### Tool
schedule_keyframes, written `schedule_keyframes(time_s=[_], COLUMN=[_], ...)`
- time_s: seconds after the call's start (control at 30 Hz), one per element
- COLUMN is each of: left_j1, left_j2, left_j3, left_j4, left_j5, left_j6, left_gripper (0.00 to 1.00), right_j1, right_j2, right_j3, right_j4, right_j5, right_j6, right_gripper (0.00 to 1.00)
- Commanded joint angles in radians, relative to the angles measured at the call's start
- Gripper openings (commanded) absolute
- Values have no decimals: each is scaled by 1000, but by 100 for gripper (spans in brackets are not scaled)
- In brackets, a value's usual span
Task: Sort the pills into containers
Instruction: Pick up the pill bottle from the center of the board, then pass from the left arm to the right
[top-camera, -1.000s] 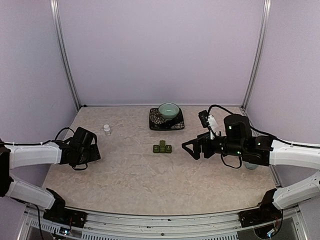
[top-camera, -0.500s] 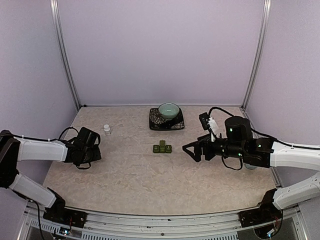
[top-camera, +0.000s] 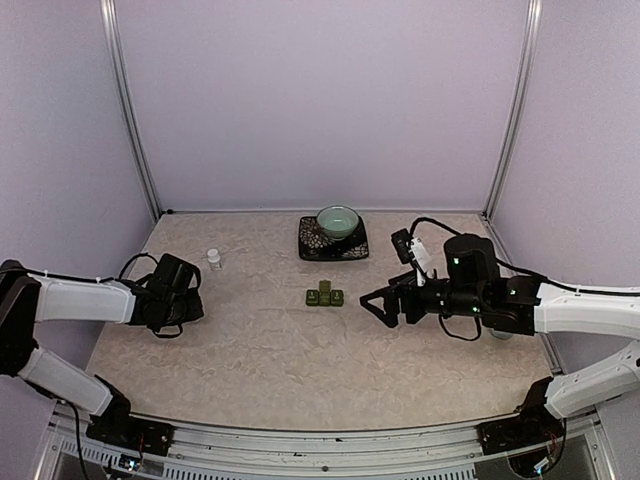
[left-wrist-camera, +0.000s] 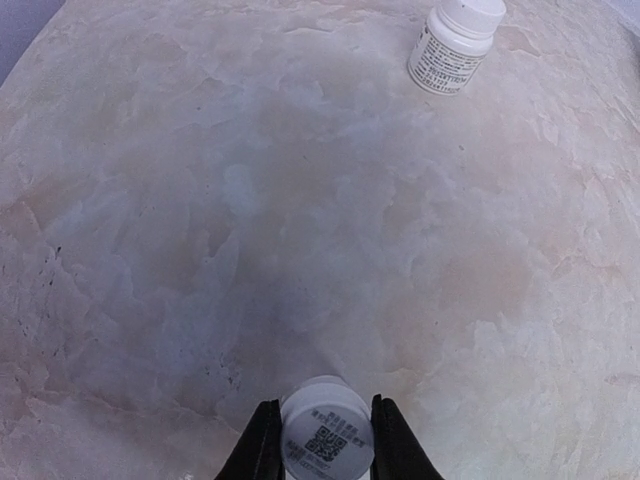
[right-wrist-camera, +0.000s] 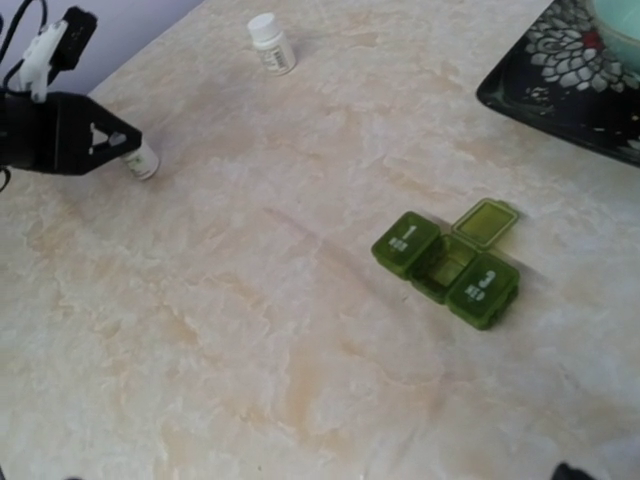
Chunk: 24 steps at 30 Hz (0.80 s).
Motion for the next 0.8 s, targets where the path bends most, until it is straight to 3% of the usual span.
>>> schedule_keyframes(time_s=[0.0,0.23,0.4,0.67,0.77], left_j1=[-12,-176,-314,-541,-627], left_j2=[-51,-256,-363,-386,-377], left_j3=[31,104,180,298,310], left_j4=[-6,-58,-82,-80,-27], left_j5=[63,221,367,480,509], left_j6=[23,93,160,250,268], left_gripper=[10,11,13,14,14], right_j1=[0,48,71,89,92], right_j2=[19,50,64,149,165], right_j3=[8,49,76,151,137], right_j4=[45,75,124,201,319], right_j5=[-74,-384,-577,-703,-736], right_j6=[-39,-205,-228,-193,-124], right_gripper=[100,100,100,98,98])
